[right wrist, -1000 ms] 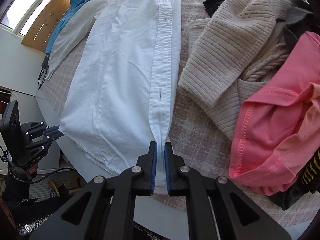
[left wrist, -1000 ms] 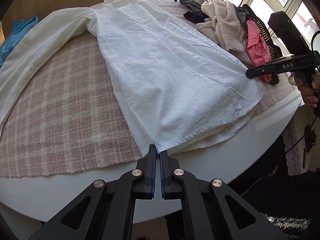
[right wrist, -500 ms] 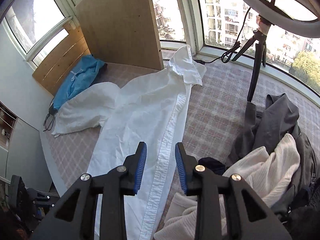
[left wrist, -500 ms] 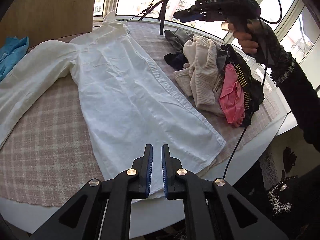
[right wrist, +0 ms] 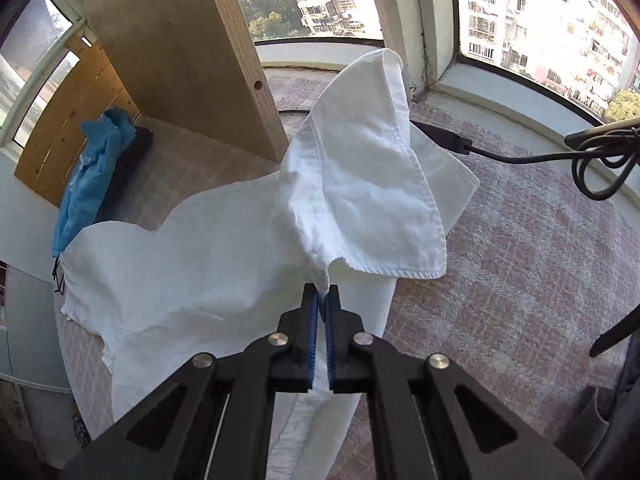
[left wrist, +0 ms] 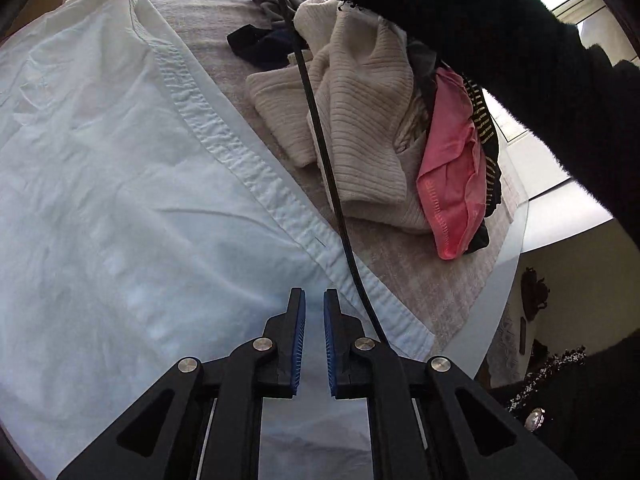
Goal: Fold clothes
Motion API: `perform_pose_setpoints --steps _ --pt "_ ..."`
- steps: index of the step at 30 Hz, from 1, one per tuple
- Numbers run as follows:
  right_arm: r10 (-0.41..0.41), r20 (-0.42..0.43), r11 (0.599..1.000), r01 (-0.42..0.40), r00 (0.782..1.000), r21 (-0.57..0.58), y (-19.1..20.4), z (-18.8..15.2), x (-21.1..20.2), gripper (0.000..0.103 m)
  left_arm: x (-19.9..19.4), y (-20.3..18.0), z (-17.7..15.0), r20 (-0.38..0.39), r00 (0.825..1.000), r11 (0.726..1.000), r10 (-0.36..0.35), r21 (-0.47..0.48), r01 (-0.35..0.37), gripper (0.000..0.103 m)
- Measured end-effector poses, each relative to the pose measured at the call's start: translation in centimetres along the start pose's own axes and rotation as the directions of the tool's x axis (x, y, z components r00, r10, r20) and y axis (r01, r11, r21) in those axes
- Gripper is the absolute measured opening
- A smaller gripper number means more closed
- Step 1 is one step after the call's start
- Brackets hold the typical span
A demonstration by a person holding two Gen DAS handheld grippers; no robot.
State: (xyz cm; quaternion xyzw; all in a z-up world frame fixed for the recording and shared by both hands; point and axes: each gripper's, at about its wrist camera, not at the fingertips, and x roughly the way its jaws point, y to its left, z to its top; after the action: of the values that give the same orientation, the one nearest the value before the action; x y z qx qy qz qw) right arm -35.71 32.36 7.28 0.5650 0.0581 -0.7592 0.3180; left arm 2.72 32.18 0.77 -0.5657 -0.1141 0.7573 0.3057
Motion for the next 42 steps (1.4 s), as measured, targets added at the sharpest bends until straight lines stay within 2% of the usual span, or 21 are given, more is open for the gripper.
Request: perform_pose_setpoints --steps 1,2,4,7,9,13,15,17,18,20,21,23,25,28,31,34,37,39,42 --pt "-0.041 -0.007 0.999 0.041 0.999 -0.029 0.5 0.3 -0.3 0.002 0.1 0.1 0.0 0.003 1.000 1.000 -0.010 0.001 0.010 0.008" --pt "-0.118 -0.001 0.991 0.118 0.993 -0.062 1.0 0.6 -0.6 0.002 0.1 0.2 0.0 0.005 1.000 1.000 -0.021 0.002 0.021 0.008" --pt "-0.268 0.003 0.958 0.267 0.963 -0.108 1.8 1.3 -0.3 0.003 0.2 0.5 -0.1 0.008 0.999 0.999 -0.040 -0.005 0.040 0.008" --pt "-0.300 -0.009 0.947 0.296 0.954 -0.126 2.1 1.3 0.9 0.005 0.3 0.4 -0.1 0.001 0.999 0.999 -0.052 0.001 0.052 0.008" --pt "-0.258 0.030 0.962 0.260 0.966 -0.081 1.6 0.7 -0.4 0.018 0.4 0.3 0.0 -0.006 0.999 0.999 -0.051 0.009 0.051 0.008" --pt "-0.125 0.036 0.992 0.126 0.991 -0.016 1.7 -1.9 -1.5 0.020 0.6 0.2 0.0 -0.005 0.999 0.998 -0.053 0.021 0.053 0.008" --pt "-0.053 0.038 0.999 0.052 0.998 0.011 1.9 -3.3 -1.8 0.027 0.6 0.3 0.0 -0.005 0.998 0.998 -0.059 0.019 0.059 0.008" --pt "0.020 0.041 0.999 -0.021 0.999 0.038 2.1 -4.7 -2.2 0.027 0.5 0.5 -0.1 -0.005 0.998 0.998 -0.059 0.019 0.059 0.008" --pt "0.037 0.035 0.998 -0.038 0.999 0.043 2.3 -5.3 -2.0 0.027 0.5 0.6 0.0 -0.010 0.998 0.998 -0.057 0.017 0.057 0.008" --pt "-0.013 -0.018 1.000 0.013 1.000 0.020 3.1 -6.2 -0.2 0.027 0.3 0.7 0.0 -0.025 0.998 0.999 -0.050 0.009 0.050 0.008" --pt "-0.031 -0.040 0.999 0.032 0.999 0.013 3.4 -6.5 0.5 0.027 -0.4 0.8 -0.1 -0.018 0.999 0.999 -0.039 0.003 0.040 0.008" --pt "-0.009 -0.028 0.999 0.010 1.000 0.040 3.5 -6.7 -0.4 0.027 -2.7 1.1 -0.5 0.019 1.000 1.000 -0.014 -0.013 0.014 0.008" --pt "0.044 0.029 0.997 -0.046 0.999 0.068 3.6 -7.0 -3.1 0.027 -5.4 1.7 -1.2 0.063 0.998 0.999 0.018 -0.036 -0.016 0.008" --pt "0.112 0.128 0.990 -0.122 0.985 0.076 4.2 -8.3 -8.9 0.027 -10.8 4.4 -3.9 0.128 0.984 0.987 0.126 -0.117 -0.111 0.012" --pt "0.158 0.176 0.985 -0.167 0.972 0.039 6.2 -12.4 -14.1 0.027 -15.0 7.1 -7.2 0.147 0.965 0.960 0.219 -0.207 -0.186 0.015" --pt "0.206 0.153 0.978 -0.206 0.966 -0.020 10.7 -18.2 -16.6 0.028 -16.6 9.3 -10.5 0.156 0.959 0.939 0.235 -0.290 -0.183 0.015" --pt "0.221 0.065 0.975 -0.218 0.973 -0.050 16.0 -25.3 -15.5 0.028 -15.5 9.6 -12.5 0.142 0.963 0.937 0.231 -0.300 -0.180 0.015" --pt "0.210 0.001 0.977 -0.210 0.978 -0.050 19.2 -29.5 -13.0 0.028 -14.9 9.2 -13.1 0.137 0.972 0.947 0.193 -0.286 -0.148 0.015" --pt "0.124 -0.060 0.990 -0.128 0.990 -0.055 22.0 -33.9 -9.0 0.028 -13.9 8.1 -13.3 0.121 0.979 0.963 0.164 -0.234 -0.132 0.015"
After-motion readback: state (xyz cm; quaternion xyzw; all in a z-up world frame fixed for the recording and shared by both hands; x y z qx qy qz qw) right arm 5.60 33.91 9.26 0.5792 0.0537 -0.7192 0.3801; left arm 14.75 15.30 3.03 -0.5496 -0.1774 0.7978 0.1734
